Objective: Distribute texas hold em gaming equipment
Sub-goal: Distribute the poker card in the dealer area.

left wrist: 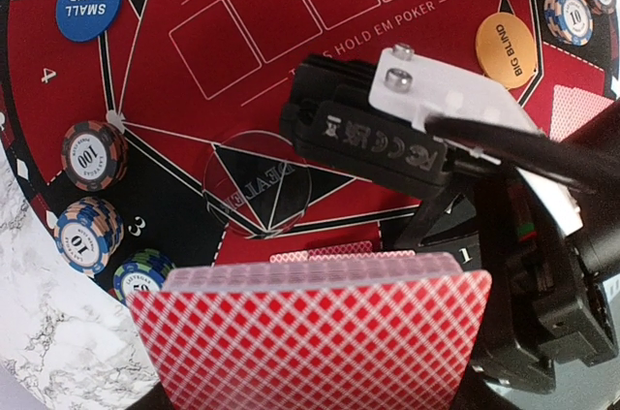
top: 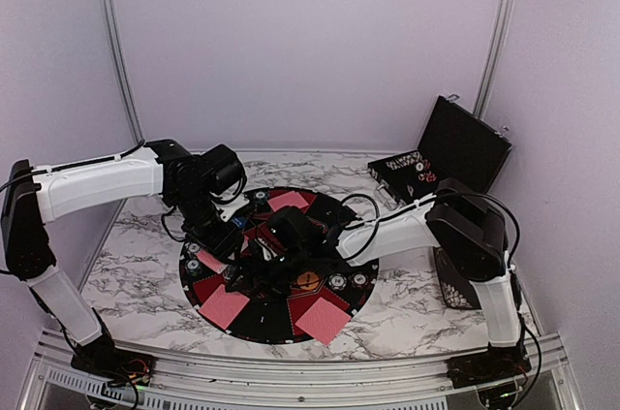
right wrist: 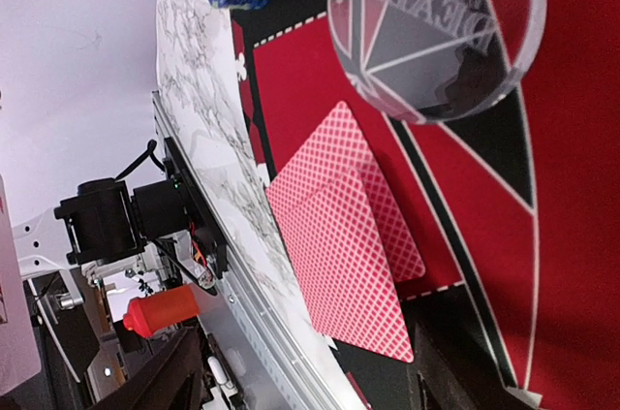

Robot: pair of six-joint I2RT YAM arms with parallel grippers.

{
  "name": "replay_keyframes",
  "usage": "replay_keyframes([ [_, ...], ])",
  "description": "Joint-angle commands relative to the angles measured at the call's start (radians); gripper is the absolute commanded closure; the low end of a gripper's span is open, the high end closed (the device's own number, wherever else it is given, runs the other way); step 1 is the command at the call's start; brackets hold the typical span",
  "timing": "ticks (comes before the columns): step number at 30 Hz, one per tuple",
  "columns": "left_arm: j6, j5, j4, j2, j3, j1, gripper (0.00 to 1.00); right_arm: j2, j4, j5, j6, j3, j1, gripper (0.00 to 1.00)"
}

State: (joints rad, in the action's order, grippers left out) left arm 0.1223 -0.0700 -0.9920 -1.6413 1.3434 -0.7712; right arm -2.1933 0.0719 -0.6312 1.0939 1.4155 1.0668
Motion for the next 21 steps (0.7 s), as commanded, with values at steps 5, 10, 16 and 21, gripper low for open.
replay_keyframes([
  [5,-0.01,-0.007,0.007,0.038,-0.009,0.005,0.54,-0.016,-0.005,-0.021,0.001,0.013,0.016,0.3],
  [10,-0.011,-0.009,0.007,0.041,-0.012,0.006,0.54,0.006,0.002,0.004,-0.005,-0.007,0.009,0.3],
  [16,-0.01,-0.005,0.006,0.044,-0.012,0.004,0.54,0.03,0.053,0.028,-0.009,-0.055,0.001,0.29],
  [21,-0.009,-0.002,0.007,0.049,-0.015,0.005,0.54,0.066,0.125,0.078,-0.016,-0.111,0.003,0.28],
])
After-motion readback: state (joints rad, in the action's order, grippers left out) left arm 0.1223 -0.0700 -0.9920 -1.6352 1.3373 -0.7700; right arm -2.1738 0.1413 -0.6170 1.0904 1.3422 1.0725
